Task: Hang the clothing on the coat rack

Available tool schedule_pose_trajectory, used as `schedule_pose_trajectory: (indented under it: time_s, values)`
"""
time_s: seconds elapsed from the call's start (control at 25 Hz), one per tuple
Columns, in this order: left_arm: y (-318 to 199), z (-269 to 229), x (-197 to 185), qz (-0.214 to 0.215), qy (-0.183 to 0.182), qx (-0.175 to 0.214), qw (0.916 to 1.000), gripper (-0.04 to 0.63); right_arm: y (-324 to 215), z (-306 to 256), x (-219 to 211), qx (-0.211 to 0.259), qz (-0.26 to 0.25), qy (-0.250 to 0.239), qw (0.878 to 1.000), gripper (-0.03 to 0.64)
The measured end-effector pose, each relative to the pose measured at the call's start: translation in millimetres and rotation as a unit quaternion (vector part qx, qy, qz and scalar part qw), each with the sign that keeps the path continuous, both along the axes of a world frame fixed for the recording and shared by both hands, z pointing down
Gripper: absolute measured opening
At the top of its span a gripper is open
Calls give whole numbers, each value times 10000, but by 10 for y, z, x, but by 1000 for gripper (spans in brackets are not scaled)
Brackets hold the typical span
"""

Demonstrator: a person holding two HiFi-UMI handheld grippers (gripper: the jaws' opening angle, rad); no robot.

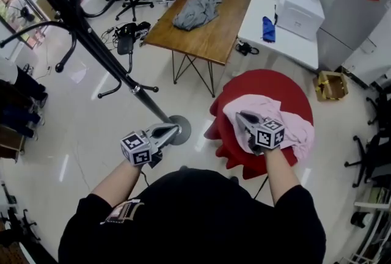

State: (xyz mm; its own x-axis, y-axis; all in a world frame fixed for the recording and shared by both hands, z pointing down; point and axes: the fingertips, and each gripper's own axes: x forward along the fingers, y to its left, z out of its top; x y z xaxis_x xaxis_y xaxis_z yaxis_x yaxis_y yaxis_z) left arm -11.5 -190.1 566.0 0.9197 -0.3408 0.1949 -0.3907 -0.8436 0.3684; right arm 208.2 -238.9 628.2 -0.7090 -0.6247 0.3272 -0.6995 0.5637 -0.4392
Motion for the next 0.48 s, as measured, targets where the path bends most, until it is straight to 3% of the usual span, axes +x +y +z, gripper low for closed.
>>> schedule_pose_trajectory:
  time_s: [0.32,0.48]
  values:
    - [-45,-391,742,895,225,520,9944,5,607,-1003,110,305,-794,-946,9919,12]
    - [-8,-722,1080,1428,209,1066,9838,5,1006,-1486,96,417,-1369,-1449,9790,11]
